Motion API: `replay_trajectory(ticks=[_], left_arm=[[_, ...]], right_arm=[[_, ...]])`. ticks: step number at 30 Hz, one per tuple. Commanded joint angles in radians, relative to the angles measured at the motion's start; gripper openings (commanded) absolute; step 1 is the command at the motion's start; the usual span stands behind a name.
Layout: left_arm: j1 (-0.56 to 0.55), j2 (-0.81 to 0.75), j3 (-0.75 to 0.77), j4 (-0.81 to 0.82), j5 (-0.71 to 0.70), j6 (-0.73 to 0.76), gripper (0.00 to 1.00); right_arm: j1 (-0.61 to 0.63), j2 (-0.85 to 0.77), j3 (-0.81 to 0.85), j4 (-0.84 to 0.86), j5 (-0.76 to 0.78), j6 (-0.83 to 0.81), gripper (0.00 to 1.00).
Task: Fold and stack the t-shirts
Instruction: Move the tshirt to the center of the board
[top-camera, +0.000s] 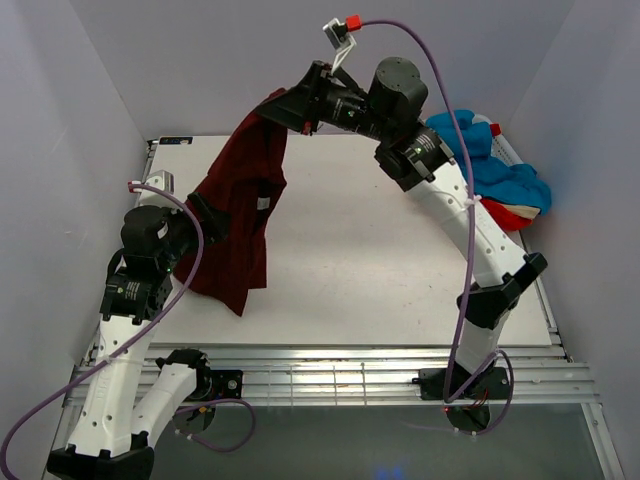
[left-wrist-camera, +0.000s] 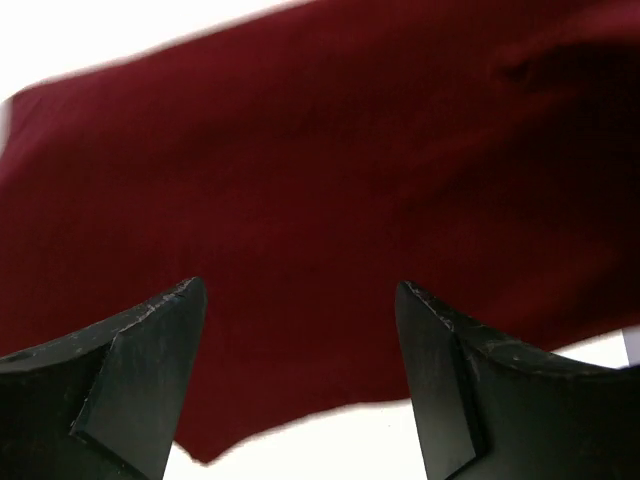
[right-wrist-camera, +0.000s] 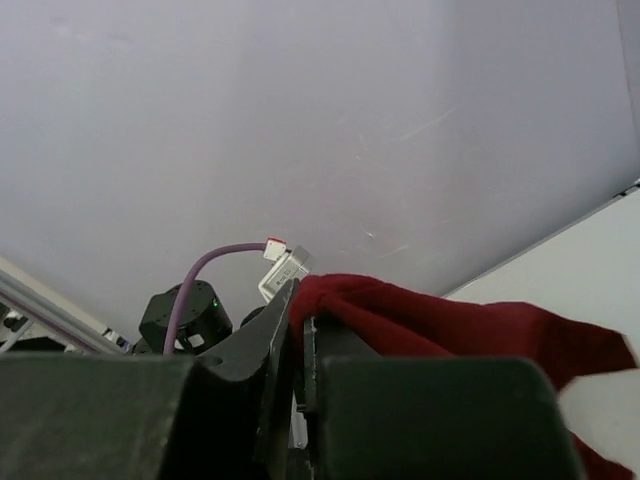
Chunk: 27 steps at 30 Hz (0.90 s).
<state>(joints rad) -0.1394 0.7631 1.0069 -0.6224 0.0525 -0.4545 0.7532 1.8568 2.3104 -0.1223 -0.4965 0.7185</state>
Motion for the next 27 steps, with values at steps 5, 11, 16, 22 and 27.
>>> replay_trajectory(ticks=[5, 11, 16, 22, 27], left_arm=[[0.0, -0.021, -0.053, 0.007, 0.007, 0.005, 0.86], [-0.012, -0.009, -0.128, -0.037, 0.023, 0.065, 0.85], [-0.043, 0.093, -0.108, -0.089, 0.105, 0.097, 0.78], [-0.055, 0.203, -0.022, -0.204, 0.26, 0.054, 0.73], [-0.144, 0.183, -0.034, -0.345, 0.244, -0.032, 0.69]], right_arm=[[-0.006, -0.362, -0.569, -0.161, 0.438, -0.151, 0.08], [-0.025, -0.586, -0.933, -0.482, 0.93, -0.198, 0.08], [-0.061, -0.68, -1.123, -0.565, 1.091, -0.179, 0.08], [-0.08, -0.656, -1.145, -0.715, 1.239, -0.122, 0.08], [-0.089, -0.627, -1.214, -0.769, 1.326, -0.105, 0.32]])
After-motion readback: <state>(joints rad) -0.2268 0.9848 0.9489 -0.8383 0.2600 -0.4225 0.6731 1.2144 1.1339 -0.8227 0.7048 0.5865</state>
